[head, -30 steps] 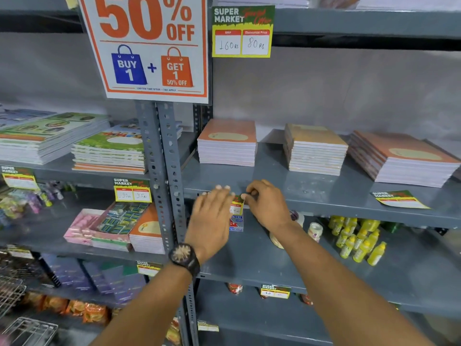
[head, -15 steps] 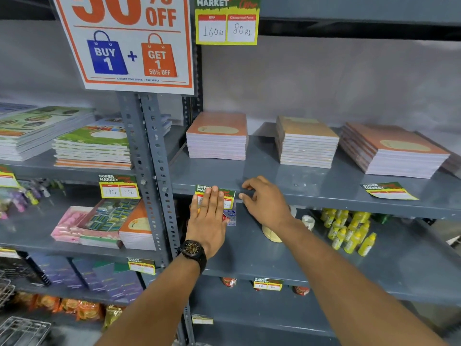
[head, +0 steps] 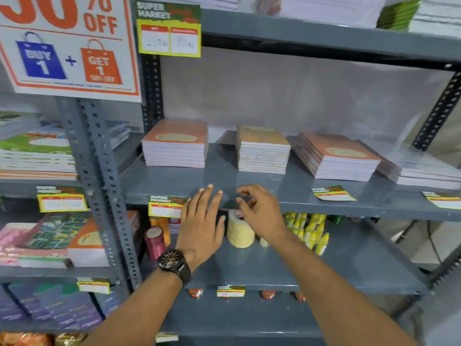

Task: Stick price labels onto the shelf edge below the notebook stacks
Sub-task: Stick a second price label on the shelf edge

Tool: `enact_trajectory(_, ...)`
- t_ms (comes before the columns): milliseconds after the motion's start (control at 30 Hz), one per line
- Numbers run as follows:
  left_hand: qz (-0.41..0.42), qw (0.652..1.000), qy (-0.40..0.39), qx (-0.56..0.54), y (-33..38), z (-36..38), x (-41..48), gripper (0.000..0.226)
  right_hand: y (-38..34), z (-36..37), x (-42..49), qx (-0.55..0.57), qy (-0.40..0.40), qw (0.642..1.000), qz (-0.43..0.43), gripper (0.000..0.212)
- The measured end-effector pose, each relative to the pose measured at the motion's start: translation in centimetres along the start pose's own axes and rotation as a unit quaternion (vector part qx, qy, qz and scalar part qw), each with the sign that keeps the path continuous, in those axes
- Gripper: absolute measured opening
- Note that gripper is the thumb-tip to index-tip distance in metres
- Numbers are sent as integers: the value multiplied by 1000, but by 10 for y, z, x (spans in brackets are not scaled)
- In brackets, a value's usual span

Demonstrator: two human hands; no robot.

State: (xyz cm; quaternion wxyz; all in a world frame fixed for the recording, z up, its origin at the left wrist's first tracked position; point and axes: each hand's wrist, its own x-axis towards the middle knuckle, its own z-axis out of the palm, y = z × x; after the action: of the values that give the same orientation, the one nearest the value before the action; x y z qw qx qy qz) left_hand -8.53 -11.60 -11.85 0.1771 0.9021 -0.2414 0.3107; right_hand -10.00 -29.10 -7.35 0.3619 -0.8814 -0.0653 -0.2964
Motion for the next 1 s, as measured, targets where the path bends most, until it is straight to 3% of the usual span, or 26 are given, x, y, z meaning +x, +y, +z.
enact_trajectory(167,-21,990,-34,-133,69,8,50,53,64,-87,9,-38,92,993,59,14)
enact_trajectory(267,-42,978,-59,-195,116,23,80,48,106,-135,16,-34,100,989,104,19)
enact_trajectory(467,-83,963,-149,-210,187,58,138,34,171,-191,28,-64,35,988,140,16)
enact_trajectory(533,-118,951,-199,-205,204,73,159,41,190,-204,35,-92,9,986,137,15)
enact_trajectory(667,-139,929,-310,-148,220,93,186,65,205,-216,50,-129,-71,976,162,41)
enact_trajectory(800,-151,923,-317,-159,230,103,195,60,204,-219,62,-83,-118,973,181,49)
enact_trajectory(1000,-174,905,-292,-258,232,108,194,45,207,-221,68,52,-135,971,190,32)
